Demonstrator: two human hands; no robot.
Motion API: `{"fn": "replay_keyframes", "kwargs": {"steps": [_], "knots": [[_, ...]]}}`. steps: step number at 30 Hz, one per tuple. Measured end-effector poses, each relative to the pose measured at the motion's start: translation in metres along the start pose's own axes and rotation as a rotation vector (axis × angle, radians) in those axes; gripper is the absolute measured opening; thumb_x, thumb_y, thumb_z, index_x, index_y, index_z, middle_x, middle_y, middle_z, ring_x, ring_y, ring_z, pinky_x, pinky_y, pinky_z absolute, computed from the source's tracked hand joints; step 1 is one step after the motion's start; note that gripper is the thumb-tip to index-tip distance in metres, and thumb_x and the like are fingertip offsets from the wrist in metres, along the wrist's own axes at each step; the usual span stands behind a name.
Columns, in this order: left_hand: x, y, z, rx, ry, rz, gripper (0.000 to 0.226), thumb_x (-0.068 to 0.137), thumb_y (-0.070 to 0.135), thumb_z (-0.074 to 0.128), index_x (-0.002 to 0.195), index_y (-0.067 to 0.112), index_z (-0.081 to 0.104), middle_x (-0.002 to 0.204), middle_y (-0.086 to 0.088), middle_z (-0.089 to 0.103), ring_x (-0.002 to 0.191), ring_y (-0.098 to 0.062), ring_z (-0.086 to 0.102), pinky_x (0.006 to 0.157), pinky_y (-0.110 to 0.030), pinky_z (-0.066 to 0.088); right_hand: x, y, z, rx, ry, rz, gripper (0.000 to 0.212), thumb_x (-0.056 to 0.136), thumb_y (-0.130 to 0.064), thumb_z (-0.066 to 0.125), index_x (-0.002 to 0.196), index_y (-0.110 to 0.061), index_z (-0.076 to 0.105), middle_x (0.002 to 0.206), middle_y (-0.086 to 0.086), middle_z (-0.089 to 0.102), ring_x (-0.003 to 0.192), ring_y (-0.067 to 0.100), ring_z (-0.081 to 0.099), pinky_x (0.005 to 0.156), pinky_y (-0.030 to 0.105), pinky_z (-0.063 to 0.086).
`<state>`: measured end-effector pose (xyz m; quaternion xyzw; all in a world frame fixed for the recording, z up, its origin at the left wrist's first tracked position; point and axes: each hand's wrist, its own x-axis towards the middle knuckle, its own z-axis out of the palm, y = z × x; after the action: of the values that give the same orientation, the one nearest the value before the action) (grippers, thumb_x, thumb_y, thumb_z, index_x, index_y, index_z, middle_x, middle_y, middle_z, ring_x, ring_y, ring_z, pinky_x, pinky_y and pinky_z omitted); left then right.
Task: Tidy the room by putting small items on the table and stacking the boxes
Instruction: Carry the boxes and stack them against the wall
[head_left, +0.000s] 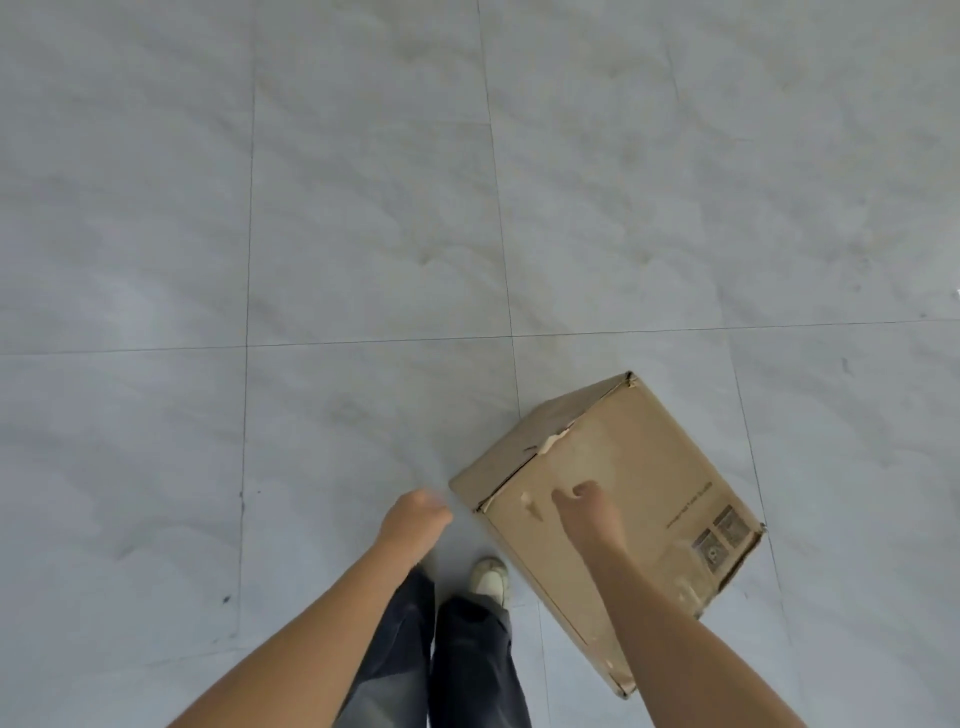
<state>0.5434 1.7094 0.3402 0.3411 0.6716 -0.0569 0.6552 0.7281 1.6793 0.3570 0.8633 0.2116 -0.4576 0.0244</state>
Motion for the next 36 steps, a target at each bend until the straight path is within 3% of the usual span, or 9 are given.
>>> {"fn": "replay_keyframes", "kwargs": {"steps": [3, 5, 9, 13, 20, 25, 28, 32, 36], "knots": [[0.030, -0.012, 0.020, 0.076, -0.063, 0.030, 0.039, 0.092, 0.013, 0.047, 0.130, 0.011, 0.048, 0.132, -0.010, 0.049, 0.120, -0.023, 0.047, 0.100, -0.031, 0.037, 0.035, -0.014, 0.008, 0.053, 0.036, 0.017, 0.051, 0.093, -0.040, 0.048, 0.130, -0.006, 0.042, 0.095, 0.003, 0.055, 0.091, 0.023, 0.053, 0.076, 0.029, 0.036], [0.041, -0.015, 0.033, 0.127, -0.071, 0.085, 0.050, 0.094, 0.014, 0.046, 0.142, 0.011, 0.035, 0.145, -0.010, 0.039, 0.132, -0.022, 0.038, 0.105, -0.029, 0.031, 0.059, -0.022, 0.012, 0.056, 0.044, 0.045, 0.054, 0.089, -0.047, 0.051, 0.122, -0.004, 0.045, 0.075, 0.000, 0.049, 0.076, 0.022, 0.053, 0.073, 0.030, 0.042], [0.057, -0.014, 0.057, 0.284, -0.018, 0.192, 0.046, 0.094, 0.016, 0.045, 0.139, 0.008, 0.040, 0.140, -0.011, 0.046, 0.133, -0.026, 0.038, 0.107, -0.039, 0.034, 0.086, -0.022, 0.019, 0.080, 0.034, 0.056, 0.050, 0.086, -0.051, 0.054, 0.106, -0.005, 0.058, 0.069, 0.003, 0.055, 0.071, 0.024, 0.060, 0.066, 0.030, 0.047], [0.064, -0.015, 0.071, 0.302, -0.052, 0.236, 0.032, 0.092, 0.014, 0.044, 0.123, 0.010, 0.049, 0.104, -0.006, 0.057, 0.094, -0.021, 0.056, 0.089, -0.037, 0.047, 0.096, -0.022, 0.023, 0.103, 0.116, 0.034, 0.026, 0.089, -0.028, 0.052, 0.072, -0.008, 0.052, 0.062, 0.003, 0.050, 0.063, 0.024, 0.051, 0.061, 0.026, 0.037], [0.056, -0.018, 0.075, 0.365, -0.074, 0.217, 0.009, 0.094, 0.018, 0.042, 0.101, 0.018, 0.047, 0.087, 0.000, 0.051, 0.073, -0.012, 0.046, 0.063, -0.021, 0.034, 0.086, -0.006, 0.022, 0.189, 0.131, 0.020, 0.020, 0.088, -0.007, 0.043, 0.068, -0.011, 0.042, 0.066, 0.002, 0.043, 0.071, 0.025, 0.045, 0.065, 0.027, 0.035], [0.048, -0.020, 0.080, 0.335, -0.083, 0.183, 0.033, 0.093, 0.016, 0.045, 0.126, 0.013, 0.048, 0.113, -0.005, 0.058, 0.097, -0.016, 0.053, 0.080, -0.028, 0.042, 0.080, 0.027, 0.006, 0.181, 0.132, -0.012, 0.027, 0.086, -0.007, 0.047, 0.062, -0.012, 0.037, 0.062, 0.003, 0.041, 0.059, 0.022, 0.042, 0.051, 0.024, 0.026], [0.048, -0.019, 0.088, 0.338, -0.047, 0.181, 0.012, 0.091, 0.016, 0.049, 0.103, 0.014, 0.049, 0.102, -0.006, 0.057, 0.088, -0.016, 0.051, 0.079, -0.032, 0.046, 0.076, 0.044, 0.000, 0.198, 0.094, -0.037, 0.023, 0.089, -0.017, 0.055, 0.068, -0.012, 0.045, 0.059, 0.000, 0.044, 0.056, 0.018, 0.043, 0.051, 0.025, 0.027], [0.052, -0.023, 0.093, 0.314, -0.010, 0.158, 0.036, 0.090, 0.017, 0.054, 0.125, 0.009, 0.047, 0.118, -0.007, 0.055, 0.106, -0.022, 0.055, 0.088, -0.031, 0.048, 0.072, 0.062, 0.002, 0.189, 0.064, -0.062, 0.020, 0.091, -0.035, 0.055, 0.093, -0.015, 0.056, 0.089, 0.003, 0.063, 0.082, 0.023, 0.060, 0.065, 0.026, 0.038], [0.056, -0.023, 0.092, 0.251, -0.023, 0.119, 0.037, 0.090, 0.012, 0.055, 0.125, 0.009, 0.042, 0.107, -0.003, 0.050, 0.088, -0.014, 0.053, 0.072, -0.022, 0.045, 0.075, 0.071, 0.009, 0.186, 0.084, -0.079, 0.040, 0.089, -0.048, 0.053, 0.109, -0.013, 0.056, 0.112, 0.005, 0.059, 0.097, 0.026, 0.060, 0.074, 0.030, 0.043]]}}
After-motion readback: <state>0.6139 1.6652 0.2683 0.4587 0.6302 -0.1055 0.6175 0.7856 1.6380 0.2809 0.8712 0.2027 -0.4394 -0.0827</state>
